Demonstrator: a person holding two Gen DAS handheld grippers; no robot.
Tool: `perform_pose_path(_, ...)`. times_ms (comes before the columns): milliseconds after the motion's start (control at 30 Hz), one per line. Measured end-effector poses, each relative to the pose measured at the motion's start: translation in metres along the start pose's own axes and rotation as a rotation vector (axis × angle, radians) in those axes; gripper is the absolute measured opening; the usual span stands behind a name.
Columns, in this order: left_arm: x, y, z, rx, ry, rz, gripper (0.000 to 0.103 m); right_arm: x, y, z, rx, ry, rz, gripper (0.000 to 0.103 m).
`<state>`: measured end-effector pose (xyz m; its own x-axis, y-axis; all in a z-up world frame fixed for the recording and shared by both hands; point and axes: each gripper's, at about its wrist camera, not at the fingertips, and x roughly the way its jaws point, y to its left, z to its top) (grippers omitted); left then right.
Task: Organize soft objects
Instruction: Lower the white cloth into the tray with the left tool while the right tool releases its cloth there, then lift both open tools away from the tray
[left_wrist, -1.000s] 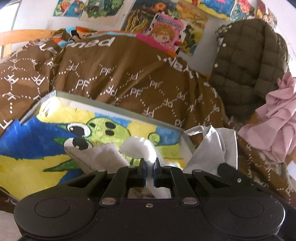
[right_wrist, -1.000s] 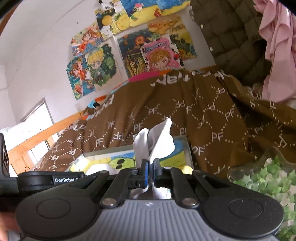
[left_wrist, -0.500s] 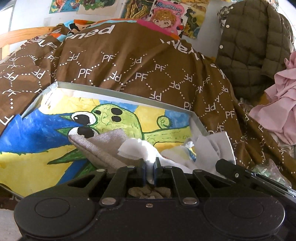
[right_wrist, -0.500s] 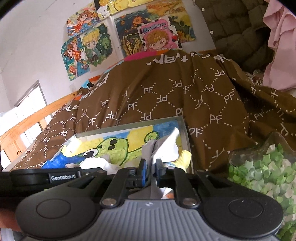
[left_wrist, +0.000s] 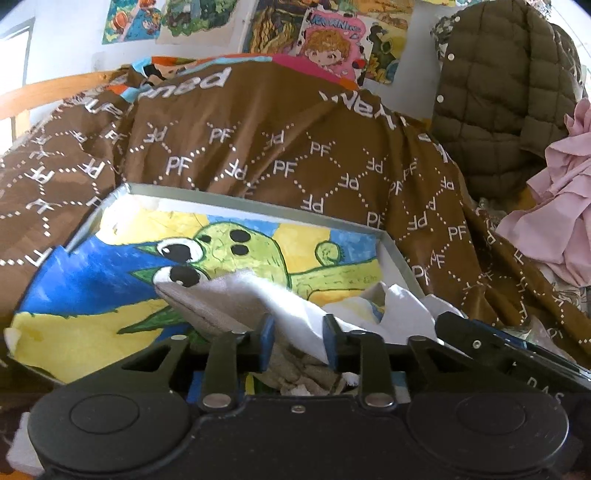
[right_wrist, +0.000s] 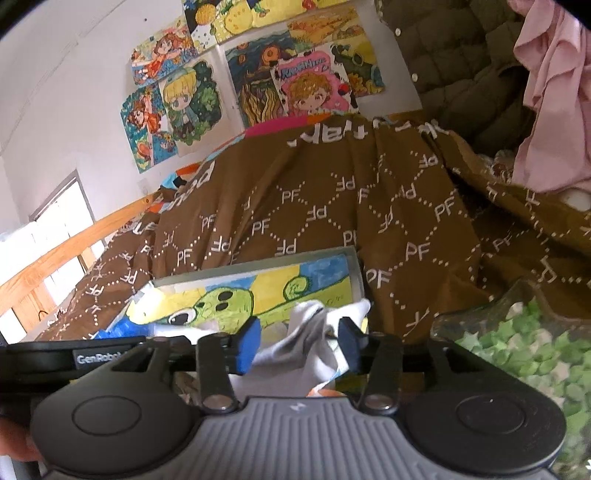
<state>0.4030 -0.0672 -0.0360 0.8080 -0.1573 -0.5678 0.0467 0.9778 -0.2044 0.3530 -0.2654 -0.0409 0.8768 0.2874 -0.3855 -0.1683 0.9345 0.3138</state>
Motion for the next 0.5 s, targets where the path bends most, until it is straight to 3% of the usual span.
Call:
perform_pose_path(167, -0.028, 0.000, 0.004, -0.012, -0.068, 0.011, 0.057, -0.025, 0.000, 0.008, 0.002, -0.051, -0.006, 0.072)
perform_pose_path(367, -0.066, -0.001, 0.006, -0.037, -0.149, 0.014, 0.079, -0.063, 0.007, 0.018, -0.026, -0.125, -0.012, 0.087)
perform_pose_path(500, -0.095, -0.005, 0.006, -0.033, -0.200, 0.010, 0.084, -0.088, 0.014, 0.022, -0.039, -0.164, -0.021, 0.094)
